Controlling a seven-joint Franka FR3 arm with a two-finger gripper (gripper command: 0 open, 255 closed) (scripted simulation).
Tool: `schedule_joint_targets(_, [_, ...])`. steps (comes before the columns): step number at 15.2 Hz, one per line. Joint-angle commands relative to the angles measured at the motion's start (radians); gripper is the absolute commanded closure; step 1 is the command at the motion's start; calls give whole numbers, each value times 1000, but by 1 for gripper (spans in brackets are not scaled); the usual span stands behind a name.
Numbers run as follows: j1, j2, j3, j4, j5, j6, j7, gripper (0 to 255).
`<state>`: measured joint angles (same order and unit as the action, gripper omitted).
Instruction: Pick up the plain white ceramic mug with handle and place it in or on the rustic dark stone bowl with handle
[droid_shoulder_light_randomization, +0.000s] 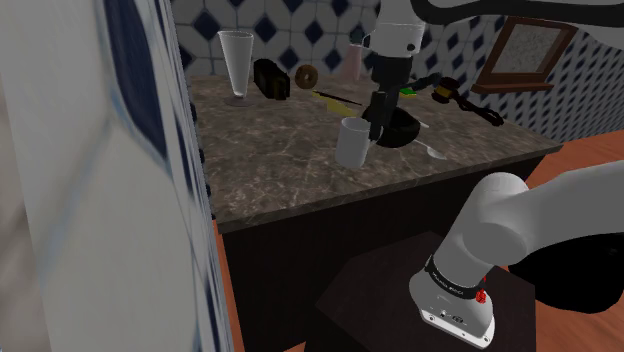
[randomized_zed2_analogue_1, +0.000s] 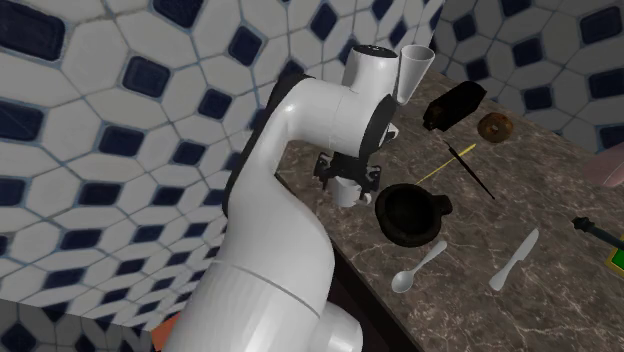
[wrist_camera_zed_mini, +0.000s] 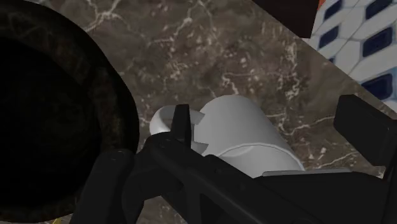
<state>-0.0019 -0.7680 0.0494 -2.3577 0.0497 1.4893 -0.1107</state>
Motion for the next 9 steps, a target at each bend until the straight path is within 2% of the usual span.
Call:
schedule_joint_targets(1, [0, 0, 0, 0, 0, 0, 0, 0])
schedule_joint_targets(7, [-99, 277, 138, 231, 66, -16, 418, 0])
schedule_joint_targets(9, [-91, 268, 135, 197, 66, 9, 419, 0])
